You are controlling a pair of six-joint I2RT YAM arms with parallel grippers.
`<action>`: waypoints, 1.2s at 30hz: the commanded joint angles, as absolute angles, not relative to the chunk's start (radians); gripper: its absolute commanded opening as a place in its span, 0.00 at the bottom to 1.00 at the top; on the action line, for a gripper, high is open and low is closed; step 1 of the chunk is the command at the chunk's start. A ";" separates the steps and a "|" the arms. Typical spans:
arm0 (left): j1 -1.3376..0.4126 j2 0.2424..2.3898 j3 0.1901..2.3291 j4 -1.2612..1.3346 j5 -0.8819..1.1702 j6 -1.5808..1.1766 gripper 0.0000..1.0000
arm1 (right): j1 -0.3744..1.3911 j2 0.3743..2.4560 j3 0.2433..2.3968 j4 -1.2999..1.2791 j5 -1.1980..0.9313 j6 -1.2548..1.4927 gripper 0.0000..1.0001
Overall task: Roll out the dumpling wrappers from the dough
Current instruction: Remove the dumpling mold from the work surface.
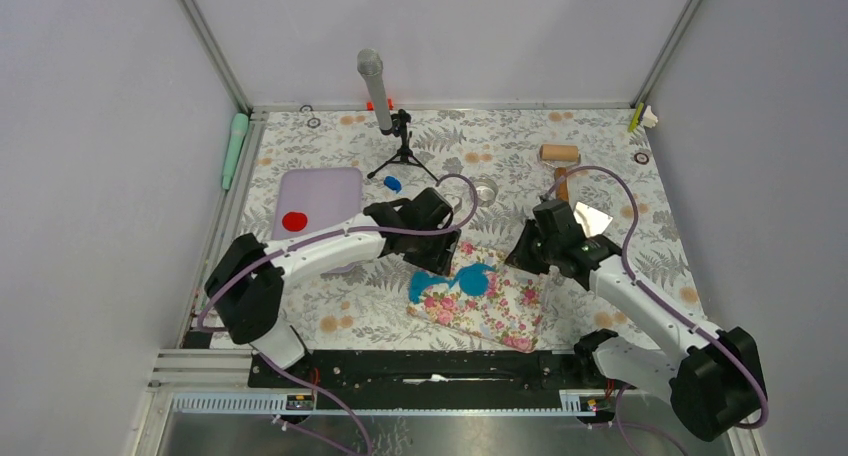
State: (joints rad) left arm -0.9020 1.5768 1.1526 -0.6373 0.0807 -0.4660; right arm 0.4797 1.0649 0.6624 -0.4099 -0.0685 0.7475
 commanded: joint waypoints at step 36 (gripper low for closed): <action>-0.528 1.643 0.916 -0.286 0.302 -0.676 0.32 | 0.474 1.119 0.422 -0.167 -0.157 0.995 0.00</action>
